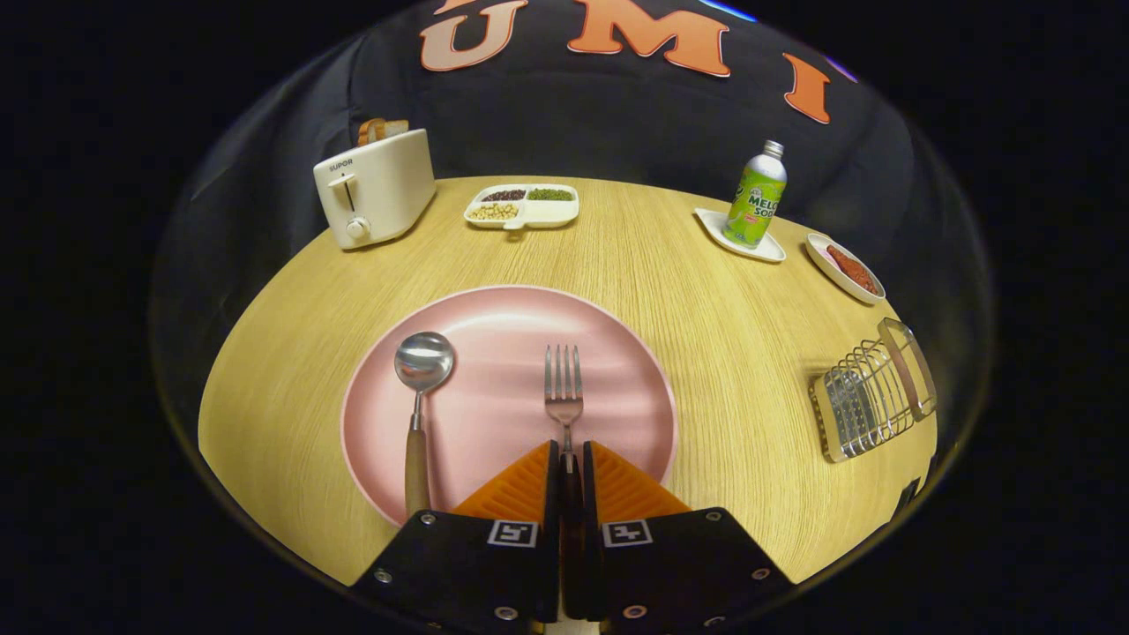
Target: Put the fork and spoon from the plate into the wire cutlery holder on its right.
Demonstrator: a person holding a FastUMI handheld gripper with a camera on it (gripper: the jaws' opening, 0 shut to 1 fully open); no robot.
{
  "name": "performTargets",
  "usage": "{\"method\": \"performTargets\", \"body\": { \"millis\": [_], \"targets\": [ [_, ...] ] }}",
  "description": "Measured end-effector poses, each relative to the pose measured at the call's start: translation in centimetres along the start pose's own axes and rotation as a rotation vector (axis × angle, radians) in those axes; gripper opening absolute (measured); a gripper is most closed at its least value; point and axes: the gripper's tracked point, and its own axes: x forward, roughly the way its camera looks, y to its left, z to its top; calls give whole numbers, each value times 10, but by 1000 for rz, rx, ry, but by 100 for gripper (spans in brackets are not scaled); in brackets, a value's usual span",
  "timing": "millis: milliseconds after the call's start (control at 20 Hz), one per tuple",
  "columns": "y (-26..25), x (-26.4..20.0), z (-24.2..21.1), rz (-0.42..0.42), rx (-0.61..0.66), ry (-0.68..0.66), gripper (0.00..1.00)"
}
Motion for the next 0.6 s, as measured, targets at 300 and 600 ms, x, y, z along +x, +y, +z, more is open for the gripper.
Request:
{"method": "performTargets", "body": {
  "millis": [300, 600],
  "targets": [
    [-13, -17, 9, 9, 36, 5, 3],
    [-62, -71, 32, 28, 28, 42, 2]
  ]
}}
